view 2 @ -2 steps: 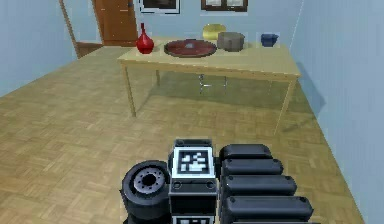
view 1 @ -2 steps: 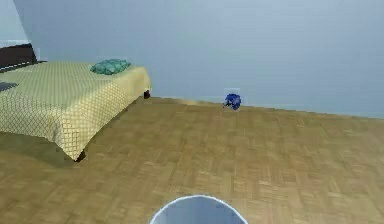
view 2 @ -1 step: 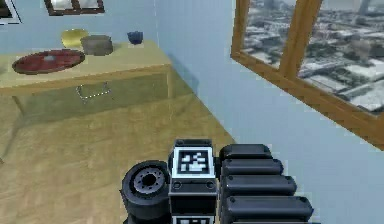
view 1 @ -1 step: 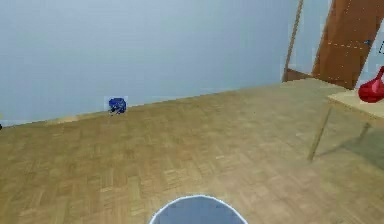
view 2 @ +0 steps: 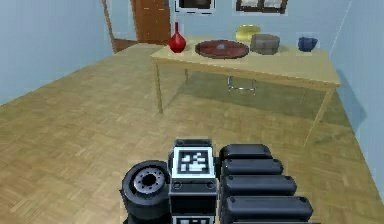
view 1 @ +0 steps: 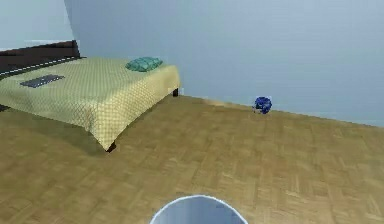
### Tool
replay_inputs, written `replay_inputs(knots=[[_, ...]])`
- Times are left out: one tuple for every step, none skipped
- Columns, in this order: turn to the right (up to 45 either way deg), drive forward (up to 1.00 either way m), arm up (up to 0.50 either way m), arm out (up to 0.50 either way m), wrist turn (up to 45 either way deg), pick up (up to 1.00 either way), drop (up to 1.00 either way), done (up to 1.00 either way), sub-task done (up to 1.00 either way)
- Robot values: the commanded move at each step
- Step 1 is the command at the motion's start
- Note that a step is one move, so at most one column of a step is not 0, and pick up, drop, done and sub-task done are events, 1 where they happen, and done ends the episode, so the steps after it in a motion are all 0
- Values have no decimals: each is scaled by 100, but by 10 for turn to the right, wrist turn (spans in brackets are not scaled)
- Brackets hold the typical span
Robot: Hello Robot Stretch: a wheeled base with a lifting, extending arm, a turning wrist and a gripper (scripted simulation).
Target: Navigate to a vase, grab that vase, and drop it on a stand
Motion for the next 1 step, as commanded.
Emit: replay_inputs(knots=[[-450, 0, 0, 0, 0, 0, 0, 0, 0]])
